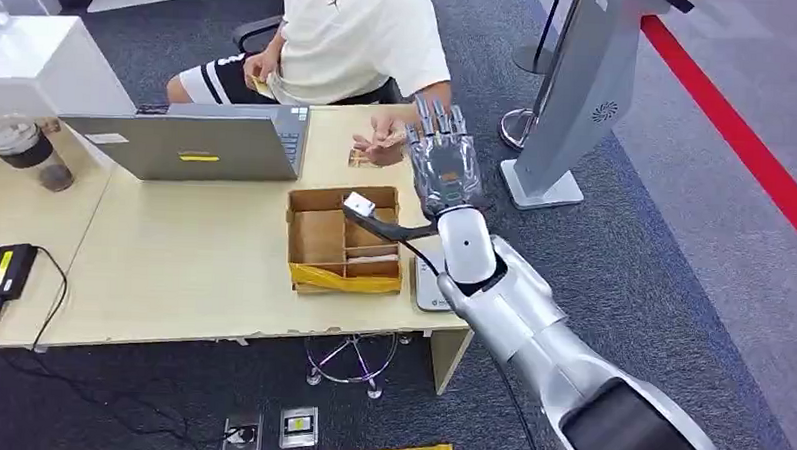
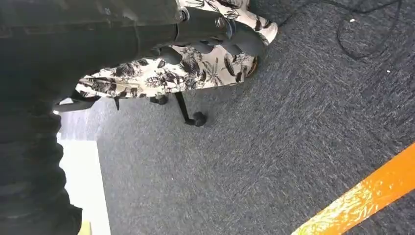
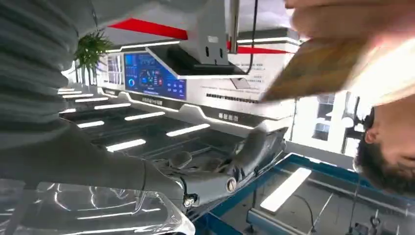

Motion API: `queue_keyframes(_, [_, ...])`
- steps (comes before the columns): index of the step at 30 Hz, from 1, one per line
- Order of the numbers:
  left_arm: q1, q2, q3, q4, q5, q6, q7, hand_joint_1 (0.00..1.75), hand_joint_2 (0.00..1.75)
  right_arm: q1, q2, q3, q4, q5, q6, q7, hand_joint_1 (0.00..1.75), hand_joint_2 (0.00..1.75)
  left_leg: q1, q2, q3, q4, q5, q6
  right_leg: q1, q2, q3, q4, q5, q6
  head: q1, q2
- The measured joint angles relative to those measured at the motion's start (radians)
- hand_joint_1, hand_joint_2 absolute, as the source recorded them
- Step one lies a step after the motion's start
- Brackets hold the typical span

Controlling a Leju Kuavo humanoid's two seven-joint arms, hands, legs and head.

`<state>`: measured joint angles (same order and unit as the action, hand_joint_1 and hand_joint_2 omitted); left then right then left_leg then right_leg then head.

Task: Pass the card to the sensor for recognition and then transmit it.

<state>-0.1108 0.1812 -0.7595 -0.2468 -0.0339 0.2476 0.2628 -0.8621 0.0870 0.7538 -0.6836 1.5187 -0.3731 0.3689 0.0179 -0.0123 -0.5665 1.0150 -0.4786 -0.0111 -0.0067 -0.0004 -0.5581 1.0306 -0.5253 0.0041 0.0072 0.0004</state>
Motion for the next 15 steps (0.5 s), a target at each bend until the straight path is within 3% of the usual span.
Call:
queue_keyframes(4, [0.0,0.0,0.0,0.0,0.003,0.003,0.002,0.0,1.75,0.001,-0.013,-0.005,0.012,0.018,-0.012,0.018,0.0,1.75,0.0,0.001,0.0,0.0,0.0,0.0,0.0,0.0,-0.001,0.0,0.0,0.0,0.0,0.0])
queue_keyframes(9, [0.002,0.002,0.0,0.0,0.008,0.002,0.002,0.0,1.75,0.021,-0.066,-0.053,0.014,0.021,-0.029,0.044,0.0,1.75,0.0,0.001,0.0,0.0,0.0,0.0,0.0,0.0,0.0,-0.001,0.0,0.0,0.0,0.0])
queue_keyframes(15, [0.003,0.009,0.0,0.0,0.012,0.0,0.002,0.0,1.75,0.094,-0.184,-0.1,-0.03,0.044,-0.041,0.093,0.0,1.75,0.0,0.0,0.0,0.001,0.0,0.0,-0.001,0.0,0.0,-0.001,0.001,0.001,0.0,0.0])
